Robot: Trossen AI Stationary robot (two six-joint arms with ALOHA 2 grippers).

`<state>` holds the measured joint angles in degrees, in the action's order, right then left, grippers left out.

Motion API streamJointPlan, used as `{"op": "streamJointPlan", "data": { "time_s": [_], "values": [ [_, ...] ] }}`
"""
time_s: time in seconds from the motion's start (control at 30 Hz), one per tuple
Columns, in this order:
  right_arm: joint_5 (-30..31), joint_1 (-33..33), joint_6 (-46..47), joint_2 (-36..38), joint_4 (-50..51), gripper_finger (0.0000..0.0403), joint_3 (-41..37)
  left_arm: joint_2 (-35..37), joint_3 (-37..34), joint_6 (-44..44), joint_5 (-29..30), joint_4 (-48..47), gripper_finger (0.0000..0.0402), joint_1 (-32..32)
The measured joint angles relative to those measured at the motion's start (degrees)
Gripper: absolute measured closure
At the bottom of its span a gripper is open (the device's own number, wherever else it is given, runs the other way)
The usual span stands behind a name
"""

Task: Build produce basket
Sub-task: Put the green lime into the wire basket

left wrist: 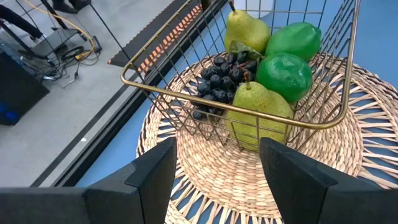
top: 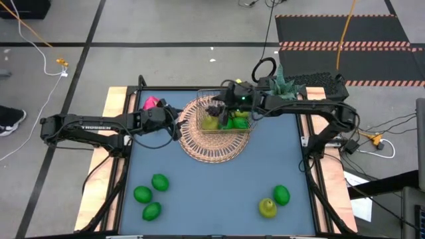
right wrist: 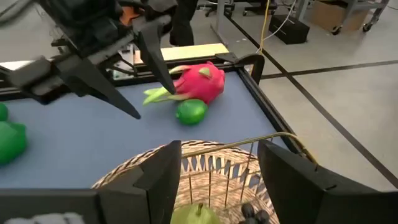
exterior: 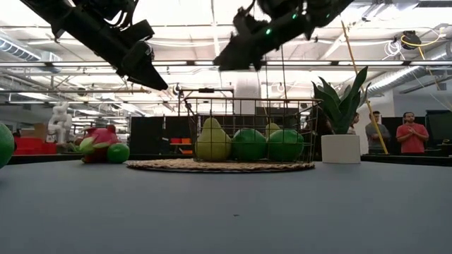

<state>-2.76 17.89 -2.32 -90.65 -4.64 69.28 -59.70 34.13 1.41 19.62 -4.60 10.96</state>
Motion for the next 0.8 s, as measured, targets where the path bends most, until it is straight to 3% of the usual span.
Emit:
{"op": "streamJointPlan", "data": {
  "time_s": [0.3,0.57,0.8],
  "values": [
    [0.26,-2.46,3.24,9.75,14.65,0.0195,0.02,0.00,0.00,-0.44,0.00,-0.42,0.0170,0.00],
    [7.61,-9.85,11.76,15.84,29.49,0.0195,0.04,-0.02,0.00,-0.73,0.01,-0.32,0.0170,0.00],
    [12.89,-17.06,23.41,15.82,41.20,0.0195,0.04,-0.02,0.00,-2.14,0.00,1.08,0.0170,0.00]
  ]
}}
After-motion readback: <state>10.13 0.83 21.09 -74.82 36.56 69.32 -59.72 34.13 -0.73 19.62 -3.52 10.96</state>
